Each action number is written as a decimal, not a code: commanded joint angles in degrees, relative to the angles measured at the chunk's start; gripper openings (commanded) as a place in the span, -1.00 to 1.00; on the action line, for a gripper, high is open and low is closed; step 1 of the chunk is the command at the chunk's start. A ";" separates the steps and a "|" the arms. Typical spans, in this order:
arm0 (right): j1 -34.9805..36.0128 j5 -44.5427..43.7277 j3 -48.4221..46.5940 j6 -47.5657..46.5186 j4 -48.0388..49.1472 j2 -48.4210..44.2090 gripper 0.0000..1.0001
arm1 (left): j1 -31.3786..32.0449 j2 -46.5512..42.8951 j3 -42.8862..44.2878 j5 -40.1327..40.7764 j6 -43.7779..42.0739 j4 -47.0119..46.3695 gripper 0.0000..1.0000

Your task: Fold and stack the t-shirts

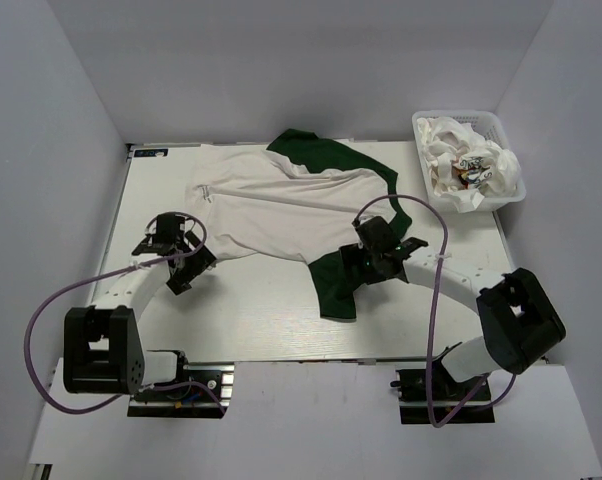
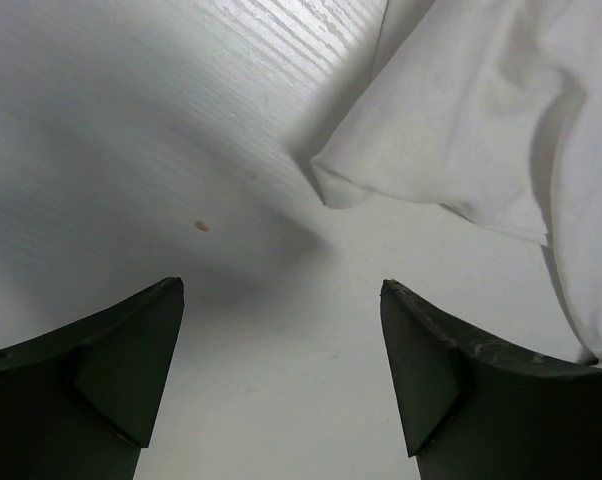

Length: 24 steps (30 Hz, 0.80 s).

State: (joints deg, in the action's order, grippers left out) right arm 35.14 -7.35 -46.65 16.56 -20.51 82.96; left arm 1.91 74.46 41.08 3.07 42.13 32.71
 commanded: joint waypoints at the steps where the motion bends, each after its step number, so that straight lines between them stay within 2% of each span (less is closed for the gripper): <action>1: 1.68 -1.43 -0.19 3.92 0.56 0.18 0.81 | 0.46 -0.81 -2.23 1.67 0.67 -5.63 0.78; 4: 2.57 -2.75 -1.24 4.89 -0.14 1.85 0.81 | 0.46 4.54 -1.28 2.38 -0.73 -8.28 0.57; 5: 2.92 -3.01 -1.33 5.32 -0.23 2.03 0.81 | 0.46 6.04 0.21 2.90 -1.34 -8.28 0.35; 7: 3.01 -3.37 -1.16 5.94 -1.02 2.38 0.81 | 0.99 9.37 0.84 3.52 -1.87 -8.28 0.21; 10: 3.18 -2.50 -0.37 6.56 -1.02 2.73 0.81 | 0.99 11.05 1.55 5.01 -1.88 -9.68 0.21; 15: 3.80 -1.00 1.30 7.53 -0.06 4.32 0.81 | 0.99 15.62 6.55 8.52 -3.37 -11.18 0.03; 17: 3.98 -0.56 1.91 7.79 0.73 4.75 0.81 | 0.99 18.70 10.31 10.54 -3.90 -9.95 -0.37; 18: 4.06 -0.64 2.18 8.05 0.74 4.76 0.81 | 0.99 19.58 11.64 11.68 -3.90 -7.68 -0.97; 20: 3.98 -0.29 2.44 8.40 1.00 5.02 0.81 | 0.99 20.20 15.77 15.19 -5.12 -5.21 -1.00; 24: 3.98 -0.82 3.32 8.58 1.44 5.72 0.81 | 1.77 18.28 22.98 22.83 -4.70 5.93 -1.00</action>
State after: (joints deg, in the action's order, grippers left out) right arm 38.76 -9.13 -45.52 23.64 -19.46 86.98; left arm 2.90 96.23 58.98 17.12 37.69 30.33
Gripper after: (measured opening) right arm 0.904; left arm 0.014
